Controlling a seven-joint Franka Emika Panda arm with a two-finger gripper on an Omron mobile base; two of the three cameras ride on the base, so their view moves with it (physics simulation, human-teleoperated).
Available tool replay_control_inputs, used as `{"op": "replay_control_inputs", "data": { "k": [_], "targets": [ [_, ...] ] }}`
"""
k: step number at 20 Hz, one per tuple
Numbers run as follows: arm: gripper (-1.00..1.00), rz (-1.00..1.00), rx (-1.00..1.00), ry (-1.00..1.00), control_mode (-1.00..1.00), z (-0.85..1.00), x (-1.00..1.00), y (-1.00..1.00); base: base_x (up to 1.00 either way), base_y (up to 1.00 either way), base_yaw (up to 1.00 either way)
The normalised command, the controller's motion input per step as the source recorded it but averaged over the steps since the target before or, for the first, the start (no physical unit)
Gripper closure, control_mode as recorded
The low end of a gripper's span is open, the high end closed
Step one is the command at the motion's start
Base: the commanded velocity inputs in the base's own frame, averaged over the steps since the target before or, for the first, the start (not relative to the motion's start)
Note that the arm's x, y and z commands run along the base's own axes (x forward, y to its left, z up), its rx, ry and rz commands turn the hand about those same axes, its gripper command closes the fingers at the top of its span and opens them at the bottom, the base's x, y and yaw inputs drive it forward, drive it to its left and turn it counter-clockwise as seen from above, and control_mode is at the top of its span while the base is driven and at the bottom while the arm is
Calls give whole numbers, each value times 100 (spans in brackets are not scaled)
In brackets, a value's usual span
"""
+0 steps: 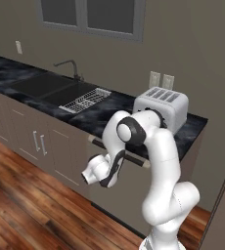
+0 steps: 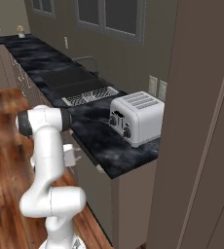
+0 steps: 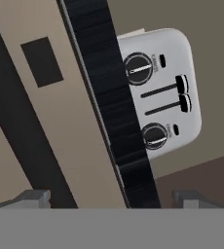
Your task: Open the dishwasher door and pull out the top rack.
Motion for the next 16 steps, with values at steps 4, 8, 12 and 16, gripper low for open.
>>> {"op": "replay_control_inputs", "data": {
  "k": [4, 8, 12, 16],
  "targets": [
    [-100, 0, 0, 0, -100, -15, 21, -13, 0, 0, 0],
    [-100, 0, 0, 0, -100, -24, 18, -9, 0, 0, 0],
    [-100, 0, 0, 0, -100, -23, 17, -12, 0, 0, 0],
    [-100, 0, 0, 0, -100, -22, 18, -10, 0, 0, 0]
  ]
}}
